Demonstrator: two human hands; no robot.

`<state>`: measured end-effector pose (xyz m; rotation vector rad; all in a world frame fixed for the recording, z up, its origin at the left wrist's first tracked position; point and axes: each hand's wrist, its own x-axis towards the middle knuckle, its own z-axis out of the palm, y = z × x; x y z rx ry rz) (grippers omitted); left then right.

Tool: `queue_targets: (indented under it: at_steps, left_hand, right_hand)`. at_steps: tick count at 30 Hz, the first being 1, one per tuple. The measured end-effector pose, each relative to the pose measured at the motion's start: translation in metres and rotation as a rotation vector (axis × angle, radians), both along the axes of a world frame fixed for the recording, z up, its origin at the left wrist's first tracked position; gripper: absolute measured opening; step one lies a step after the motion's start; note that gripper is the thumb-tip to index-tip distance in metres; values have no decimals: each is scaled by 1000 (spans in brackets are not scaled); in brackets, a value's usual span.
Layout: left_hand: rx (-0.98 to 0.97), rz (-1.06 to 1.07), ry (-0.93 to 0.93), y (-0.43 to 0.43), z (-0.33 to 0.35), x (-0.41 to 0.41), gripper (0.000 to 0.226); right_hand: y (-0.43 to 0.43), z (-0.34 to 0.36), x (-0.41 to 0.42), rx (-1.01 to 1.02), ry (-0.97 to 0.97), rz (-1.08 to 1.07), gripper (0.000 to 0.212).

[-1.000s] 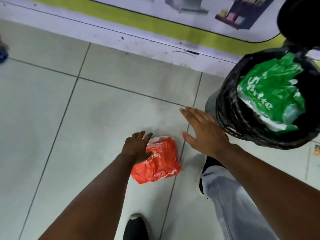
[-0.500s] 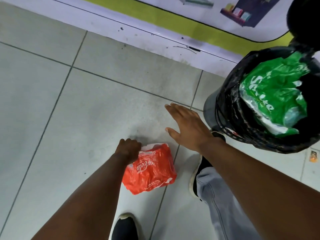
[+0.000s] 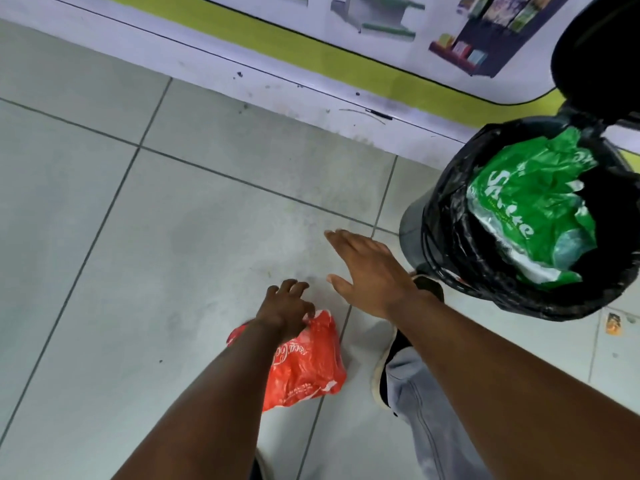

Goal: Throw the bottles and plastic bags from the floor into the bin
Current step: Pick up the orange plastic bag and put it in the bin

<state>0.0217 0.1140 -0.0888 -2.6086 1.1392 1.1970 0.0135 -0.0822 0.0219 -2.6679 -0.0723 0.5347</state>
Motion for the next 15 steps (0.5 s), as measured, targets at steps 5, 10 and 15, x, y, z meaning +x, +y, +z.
queue_targets:
  at_steps: [5,10,15]
  left_hand:
    - [-69,24,4,12,1,-8,23]
    - [-173,182,-29,27,71,14,23]
    - [-395,215,-209,10,183,67,14]
  right_hand:
    - [2,1,-2,6,2,-11,72]
    - [1,53,6,8,-30,-55,71]
    - [-24,152,22,-89,-119,-148,71]
